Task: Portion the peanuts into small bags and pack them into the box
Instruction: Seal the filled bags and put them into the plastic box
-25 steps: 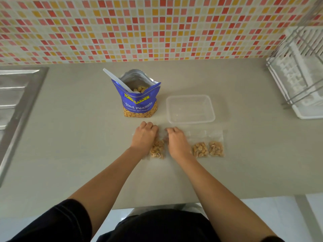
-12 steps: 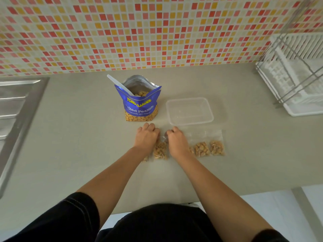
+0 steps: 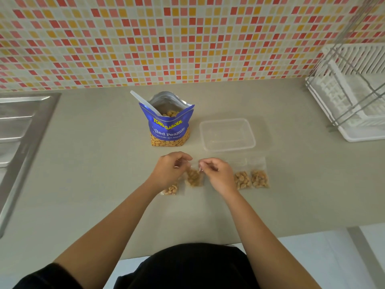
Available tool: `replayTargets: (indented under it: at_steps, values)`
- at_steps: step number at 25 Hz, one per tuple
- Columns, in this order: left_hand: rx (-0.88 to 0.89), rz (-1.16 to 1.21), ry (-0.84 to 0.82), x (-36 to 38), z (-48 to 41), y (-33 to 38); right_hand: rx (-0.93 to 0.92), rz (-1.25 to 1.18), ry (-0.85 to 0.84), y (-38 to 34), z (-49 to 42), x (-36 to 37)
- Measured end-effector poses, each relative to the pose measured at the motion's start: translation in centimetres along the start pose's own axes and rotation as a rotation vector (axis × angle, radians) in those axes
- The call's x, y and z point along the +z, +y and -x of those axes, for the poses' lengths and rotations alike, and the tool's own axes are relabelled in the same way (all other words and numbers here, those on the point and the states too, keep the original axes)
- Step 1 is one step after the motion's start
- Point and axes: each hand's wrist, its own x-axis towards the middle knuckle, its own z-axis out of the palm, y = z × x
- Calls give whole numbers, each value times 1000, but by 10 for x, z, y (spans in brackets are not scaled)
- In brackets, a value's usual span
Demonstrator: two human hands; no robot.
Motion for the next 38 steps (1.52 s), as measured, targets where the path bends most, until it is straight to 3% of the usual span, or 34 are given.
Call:
replayTargets:
  at_steps: [6,13,22,25,29,31,35,38]
  values:
    - [199,-85,23,-7,-15,27,-112,-46,129,-27,2,-6]
    - [346,-301,114,1,-16,46,-243,198,280,-43,4,-10]
    - [288,-264,126,-10,-12,39,-242,143,273,-43,3,-24]
    - [185,-150,139,-7,-10,33,-170,89,197,-39,1,-28]
    - [-109,485,-64,6,5,20,98,-320,9,-32,-2,-32]
    - [-171,604,-127,18,15,14,155,-376,-2,-23,-4,-34]
    - [-219,314,9,40,20,4,-67,254,87,0,-9,-35]
    - [-199,-13,36,55,20,0,-97,489,73,13,-15,-29]
